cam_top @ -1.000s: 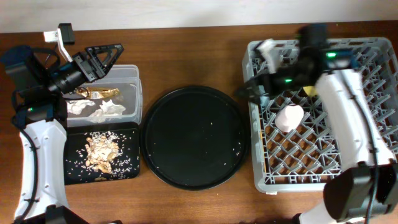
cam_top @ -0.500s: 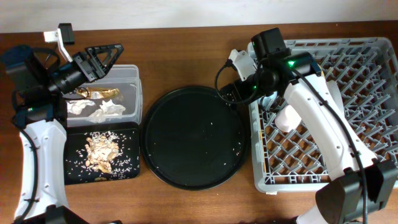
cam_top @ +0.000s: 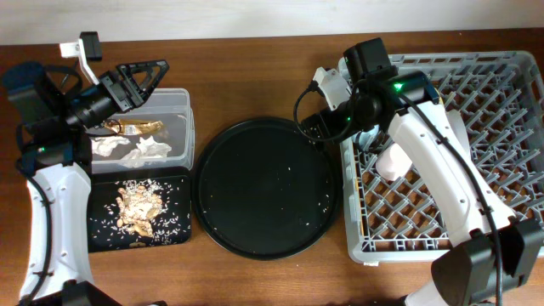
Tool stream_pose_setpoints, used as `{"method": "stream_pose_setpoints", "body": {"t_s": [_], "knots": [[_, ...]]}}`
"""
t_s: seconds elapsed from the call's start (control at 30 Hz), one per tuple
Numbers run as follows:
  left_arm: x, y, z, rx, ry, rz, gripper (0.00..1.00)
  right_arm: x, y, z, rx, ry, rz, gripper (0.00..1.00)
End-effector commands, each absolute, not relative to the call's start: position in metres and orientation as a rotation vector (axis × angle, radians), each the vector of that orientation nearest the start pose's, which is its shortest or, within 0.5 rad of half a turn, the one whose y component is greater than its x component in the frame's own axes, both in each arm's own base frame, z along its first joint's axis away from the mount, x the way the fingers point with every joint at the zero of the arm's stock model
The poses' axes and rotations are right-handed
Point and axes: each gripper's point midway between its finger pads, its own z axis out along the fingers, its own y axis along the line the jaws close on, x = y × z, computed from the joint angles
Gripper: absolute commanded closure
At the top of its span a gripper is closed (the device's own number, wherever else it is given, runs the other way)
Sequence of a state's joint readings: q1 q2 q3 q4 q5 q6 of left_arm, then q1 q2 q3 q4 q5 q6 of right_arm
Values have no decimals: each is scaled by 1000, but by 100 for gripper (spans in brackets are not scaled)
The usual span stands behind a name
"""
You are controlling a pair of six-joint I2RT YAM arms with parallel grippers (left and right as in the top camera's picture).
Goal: Sort waste into correct bins and load items into the dishwasher rack
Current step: 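Open the right gripper and withdraw it from the plate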
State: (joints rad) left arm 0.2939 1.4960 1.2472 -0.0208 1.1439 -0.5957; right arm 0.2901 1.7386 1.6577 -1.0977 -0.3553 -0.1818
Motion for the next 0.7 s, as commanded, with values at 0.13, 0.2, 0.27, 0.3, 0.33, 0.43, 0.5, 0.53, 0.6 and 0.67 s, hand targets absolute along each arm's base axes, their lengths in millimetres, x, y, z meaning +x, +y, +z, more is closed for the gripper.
{"method": "stream_pose_setpoints", "body": {"t_s": [0.13,0.2,0.27,0.3,0.33,0.43,0.5,0.53,0.6,0.67], "knots": [[420,-35,339,25,1845,-1243,1,372,173,197,-725,2626,503,2],[420,-35,339,25,1845,-1243,1,371,173,199,-725,2620,503,2],[420,-35,339,25,1845,-1243,1,370,173,205,-725,2604,501,2],[420,-35,339,25,1845,-1243,1,369,172,210,-724,2592,500,2],[420,-35,339,25,1845,-1243,1,367,172,218,-724,2572,498,2],[420,-35,339,25,1845,-1243,1,359,169,245,-721,2498,491,1],[420,-35,339,25,1845,-1243,1,348,166,273,-717,2421,482,2],[420,-35,339,25,1845,-1243,1,341,164,289,-715,2376,478,2],[420,-35,339,25,1845,-1243,1,329,159,315,-713,2299,462,2],[420,-35,339,25,1845,-1243,1,317,144,346,-674,2204,373,2]]}}
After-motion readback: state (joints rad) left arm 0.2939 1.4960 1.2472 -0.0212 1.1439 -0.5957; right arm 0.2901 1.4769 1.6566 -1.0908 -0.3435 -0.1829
